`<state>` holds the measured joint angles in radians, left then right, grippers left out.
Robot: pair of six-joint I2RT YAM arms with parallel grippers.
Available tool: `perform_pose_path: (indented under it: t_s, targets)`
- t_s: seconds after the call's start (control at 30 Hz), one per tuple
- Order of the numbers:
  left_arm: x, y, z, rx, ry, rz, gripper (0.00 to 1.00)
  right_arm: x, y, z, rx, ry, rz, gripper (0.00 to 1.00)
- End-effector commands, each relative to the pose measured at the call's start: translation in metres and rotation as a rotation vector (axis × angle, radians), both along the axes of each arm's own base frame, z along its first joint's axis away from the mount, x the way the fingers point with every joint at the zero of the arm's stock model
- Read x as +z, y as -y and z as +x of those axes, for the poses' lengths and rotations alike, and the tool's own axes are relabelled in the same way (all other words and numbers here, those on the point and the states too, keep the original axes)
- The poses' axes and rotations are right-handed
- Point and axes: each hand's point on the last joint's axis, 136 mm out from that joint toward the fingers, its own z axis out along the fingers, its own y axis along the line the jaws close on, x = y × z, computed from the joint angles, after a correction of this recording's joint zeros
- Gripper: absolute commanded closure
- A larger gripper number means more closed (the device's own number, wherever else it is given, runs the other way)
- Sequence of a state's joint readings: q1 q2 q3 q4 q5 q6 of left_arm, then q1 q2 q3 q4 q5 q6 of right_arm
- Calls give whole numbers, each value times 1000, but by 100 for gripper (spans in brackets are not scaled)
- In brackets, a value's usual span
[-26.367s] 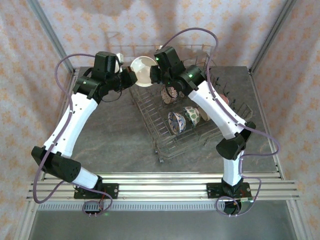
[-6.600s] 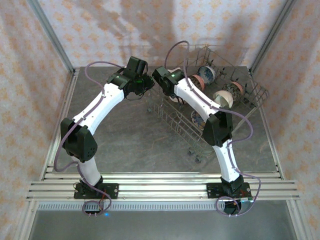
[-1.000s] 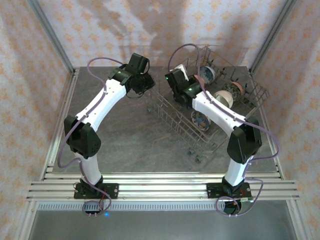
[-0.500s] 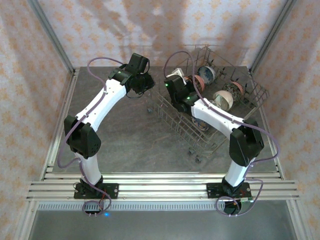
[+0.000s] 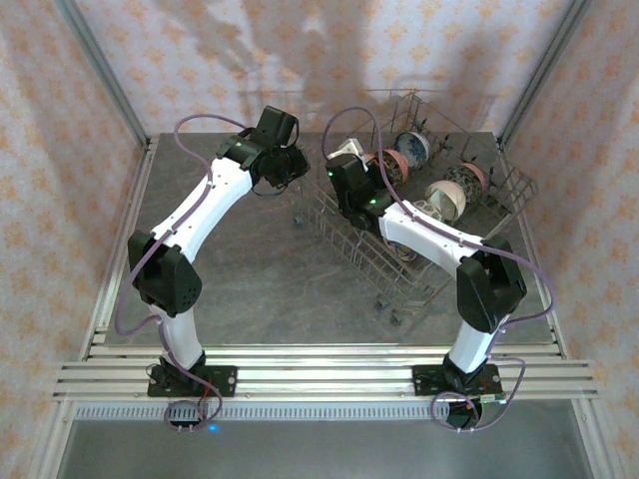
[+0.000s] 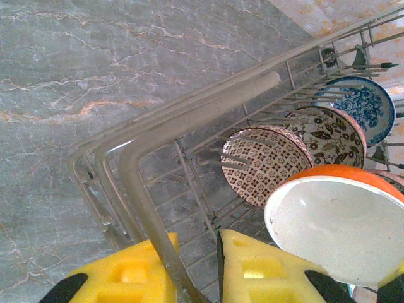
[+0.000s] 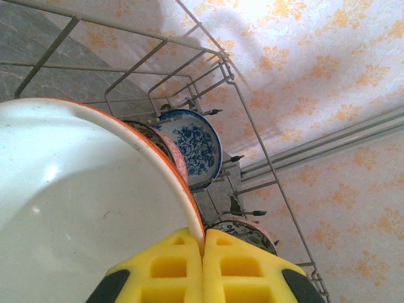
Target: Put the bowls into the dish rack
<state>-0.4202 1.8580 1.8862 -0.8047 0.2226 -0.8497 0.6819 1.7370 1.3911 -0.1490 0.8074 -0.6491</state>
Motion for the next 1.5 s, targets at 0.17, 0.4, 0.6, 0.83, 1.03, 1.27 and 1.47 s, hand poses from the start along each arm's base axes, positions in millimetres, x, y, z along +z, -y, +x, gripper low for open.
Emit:
perform_pose_path:
  t_s: [0.17,0.4,0.6,0.83,1.03,1.27,1.47]
  targets:
    - [19,31,-12,-103,49,-45,79,4,2,0,-34,22,-15,100]
    - [17,32,-10,-100,51,-57,79,-4,6,-6,-35,11,-43,100]
    - [16,33,-11,-107,50,-57,79,-11,-1,-9,-18,16,-90,100]
    - [16,34,-11,-109,49,-59,79,2,6,-10,-64,74,-119,100]
    - [16,34,-11,-109,49,-62,79,-4,5,-8,-85,63,-140,100]
    - [17,34,-11,-111,53,-61,79,-9,-4,-5,-82,59,-154,100]
    - [17,35,-11,-114,54,-63,80,-16,-16,-5,-57,43,-175,100]
